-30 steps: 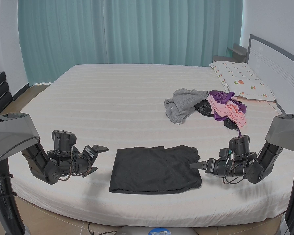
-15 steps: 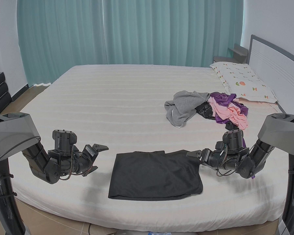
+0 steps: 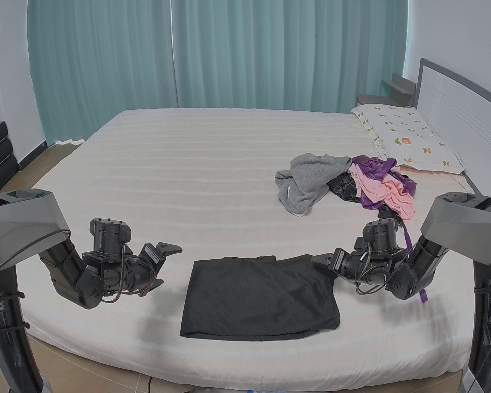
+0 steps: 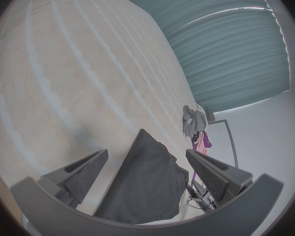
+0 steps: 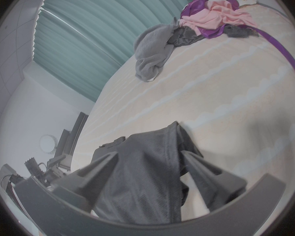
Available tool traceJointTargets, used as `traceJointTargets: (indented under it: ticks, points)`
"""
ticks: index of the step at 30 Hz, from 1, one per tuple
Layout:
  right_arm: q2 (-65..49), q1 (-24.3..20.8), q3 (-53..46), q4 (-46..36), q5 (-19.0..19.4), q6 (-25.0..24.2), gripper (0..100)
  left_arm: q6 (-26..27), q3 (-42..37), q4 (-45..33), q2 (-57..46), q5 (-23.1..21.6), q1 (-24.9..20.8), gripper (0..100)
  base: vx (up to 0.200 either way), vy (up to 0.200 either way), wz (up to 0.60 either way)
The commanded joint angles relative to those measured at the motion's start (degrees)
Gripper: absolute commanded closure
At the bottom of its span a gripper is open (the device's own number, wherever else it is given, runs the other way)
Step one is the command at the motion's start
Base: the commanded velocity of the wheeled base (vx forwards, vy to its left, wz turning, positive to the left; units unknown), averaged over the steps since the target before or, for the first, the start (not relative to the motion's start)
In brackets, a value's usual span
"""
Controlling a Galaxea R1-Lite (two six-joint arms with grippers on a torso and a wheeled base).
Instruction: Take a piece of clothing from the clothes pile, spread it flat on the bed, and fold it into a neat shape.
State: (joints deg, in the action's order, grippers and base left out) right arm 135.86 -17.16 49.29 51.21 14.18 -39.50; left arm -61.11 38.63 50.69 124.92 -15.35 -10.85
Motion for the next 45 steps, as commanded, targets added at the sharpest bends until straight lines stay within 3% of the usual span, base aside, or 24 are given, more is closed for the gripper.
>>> traceJointTargets:
  ticks: [1,11,17,21,29,40,41,45]
  points:
    - [-0.07,0.38,0.46,0.03,-1.61,-1.11,100,0.12,0.04,0.02,0.33,0.05,-0.14,0,0.0,0.0,0.0]
    - [-0.51,1.78,0.37,-0.5,-2.84,-3.74,100,2.4,6.02,-0.59,3.93,0.41,-3.3,0,0.0,0.0,0.0]
    - [-0.07,2.14,0.72,-0.15,-3.89,-3.83,100,11.98,11.29,-0.77,9.64,2.25,-5.94,0,0.0,0.0,0.0]
    - [0.01,2.14,0.64,-0.06,-3.98,-3.83,100,15.14,13.49,-1.56,11.67,2.6,-7.61,0,0.0,0.0,0.0]
    - [0.19,1.87,0.72,-0.06,-3.98,-3.83,100,15.5,25.09,-10.26,16.67,12.27,-8.13,0,0.0,0.0,0.0]
    - [0.37,1.52,0.9,-0.15,-4.07,-3.66,100,15.5,27.46,-11.4,17.82,12.8,-8.13,0,0.0,0.0,0.0]
    - [0.45,1.52,0.9,-0.15,-3.98,-3.66,100,15.5,27.64,-11.4,17.99,12.8,-8.13,100,0.0,0.0,0.0]
    - [0.54,1.52,0.9,-0.15,-4.07,-3.74,100,15.41,27.64,-10.87,18.17,12.97,-8.22,100,0.0,0.0,0.0]
